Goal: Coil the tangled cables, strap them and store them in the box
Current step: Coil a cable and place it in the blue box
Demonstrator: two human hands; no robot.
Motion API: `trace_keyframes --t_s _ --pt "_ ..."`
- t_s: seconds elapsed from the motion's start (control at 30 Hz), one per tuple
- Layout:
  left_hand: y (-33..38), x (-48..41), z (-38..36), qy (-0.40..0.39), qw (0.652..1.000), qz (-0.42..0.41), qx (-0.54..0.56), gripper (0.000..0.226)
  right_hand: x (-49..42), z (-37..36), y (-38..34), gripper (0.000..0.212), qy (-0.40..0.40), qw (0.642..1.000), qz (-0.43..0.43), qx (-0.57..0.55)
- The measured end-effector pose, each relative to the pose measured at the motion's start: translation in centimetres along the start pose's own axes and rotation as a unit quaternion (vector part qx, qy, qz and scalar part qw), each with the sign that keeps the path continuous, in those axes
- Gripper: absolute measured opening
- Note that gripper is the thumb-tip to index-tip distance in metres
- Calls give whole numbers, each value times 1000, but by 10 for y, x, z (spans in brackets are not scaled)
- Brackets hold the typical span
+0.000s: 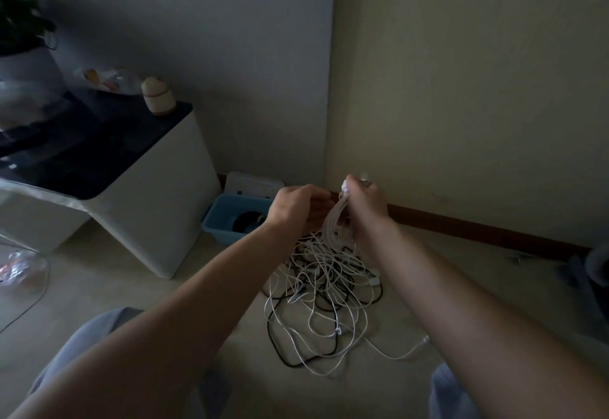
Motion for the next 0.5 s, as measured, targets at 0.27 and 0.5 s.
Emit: trace_keyframes --t_s 0.27,0.5 --pt "-15 -1 81 44 928 -34 -368 19 29 -97 38 36 -99 984 14 148" --pt "-61 -2 178 110 942 121 -293 24 41 -165 96 29 -199 968 -21 153"
Point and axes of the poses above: each hand's wrist, its own x-axis away from the middle knuckle, its own z-axis out of the back of the hand, y = z × x, the point moved 9 cm from there along -x, towards the middle knuckle
